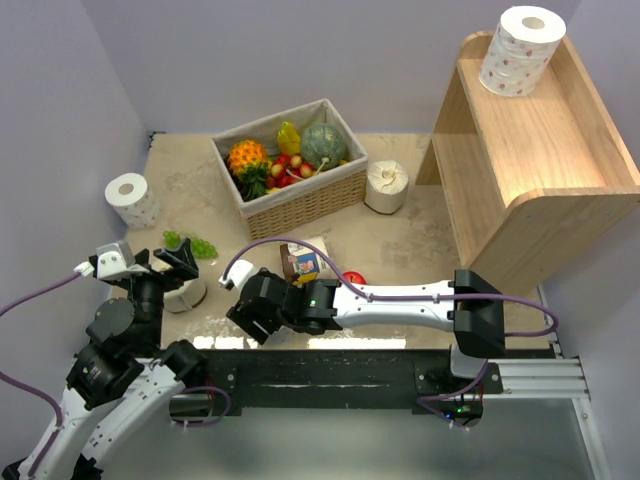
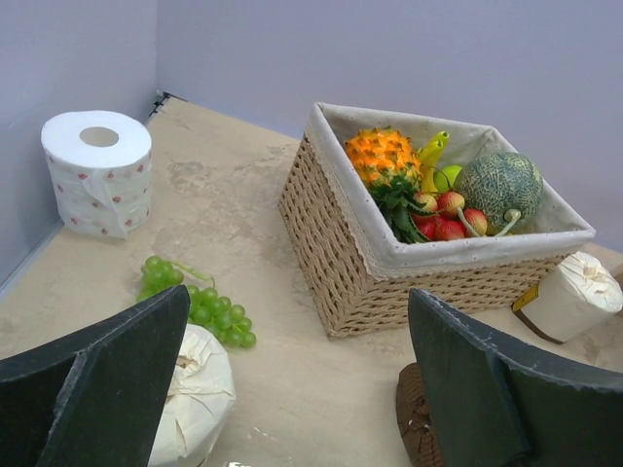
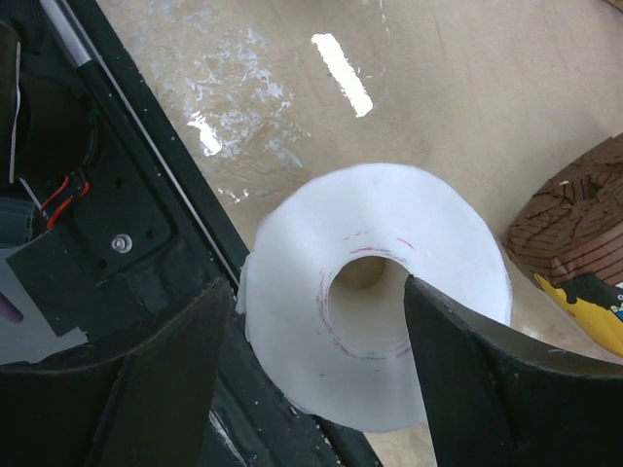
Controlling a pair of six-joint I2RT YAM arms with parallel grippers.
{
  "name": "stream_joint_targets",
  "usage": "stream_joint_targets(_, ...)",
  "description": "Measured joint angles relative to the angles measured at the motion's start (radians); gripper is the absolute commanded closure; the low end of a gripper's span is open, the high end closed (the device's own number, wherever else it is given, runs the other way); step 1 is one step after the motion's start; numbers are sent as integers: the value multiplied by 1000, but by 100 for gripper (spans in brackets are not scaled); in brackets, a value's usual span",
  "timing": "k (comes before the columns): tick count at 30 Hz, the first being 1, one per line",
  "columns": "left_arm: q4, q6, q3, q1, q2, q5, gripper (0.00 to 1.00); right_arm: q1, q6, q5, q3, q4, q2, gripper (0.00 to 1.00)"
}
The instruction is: Place and organize the paper towels onto the shelf
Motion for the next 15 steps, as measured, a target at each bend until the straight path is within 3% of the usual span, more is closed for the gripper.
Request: stream_joint_targets(15, 0, 0, 0, 1, 6, 0, 0, 13, 43, 11, 21, -28, 19, 29)
